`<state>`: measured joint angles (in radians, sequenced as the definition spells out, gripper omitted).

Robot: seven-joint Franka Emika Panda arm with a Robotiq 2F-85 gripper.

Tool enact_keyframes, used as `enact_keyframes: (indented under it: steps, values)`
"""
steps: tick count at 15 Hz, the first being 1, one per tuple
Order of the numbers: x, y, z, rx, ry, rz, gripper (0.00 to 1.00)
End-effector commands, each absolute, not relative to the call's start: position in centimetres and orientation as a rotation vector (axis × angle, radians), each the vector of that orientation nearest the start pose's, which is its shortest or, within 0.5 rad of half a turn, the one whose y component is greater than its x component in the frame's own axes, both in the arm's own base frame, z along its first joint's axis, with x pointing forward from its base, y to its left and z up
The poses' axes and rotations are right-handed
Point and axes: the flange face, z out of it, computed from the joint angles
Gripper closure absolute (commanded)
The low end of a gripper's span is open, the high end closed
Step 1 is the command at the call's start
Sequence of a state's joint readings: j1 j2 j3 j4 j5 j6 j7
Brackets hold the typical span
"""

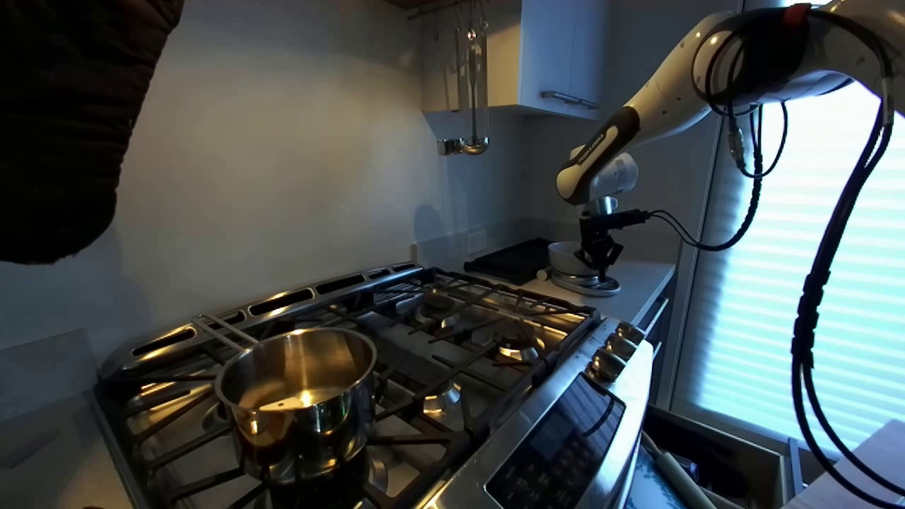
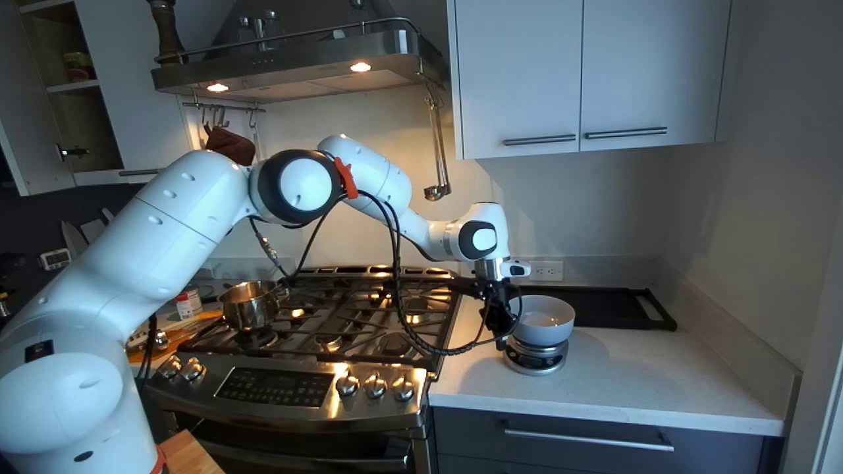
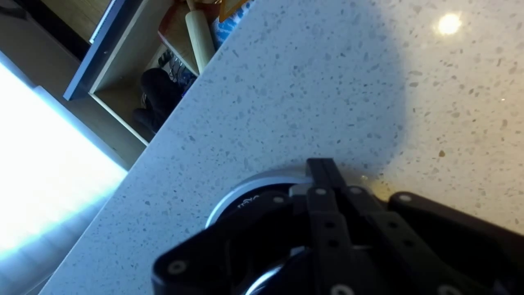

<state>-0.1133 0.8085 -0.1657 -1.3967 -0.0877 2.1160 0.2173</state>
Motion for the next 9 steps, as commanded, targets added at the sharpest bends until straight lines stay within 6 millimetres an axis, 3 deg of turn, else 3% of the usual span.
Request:
enact_keyframes:
  steps: [1, 9]
  values:
    - [71.1, -18.6, 21.1, -3.237, 0.744, 0.198, 1.00]
    - [72.8, -19.1, 19.5, -3.245, 0.856, 0.143, 1.00]
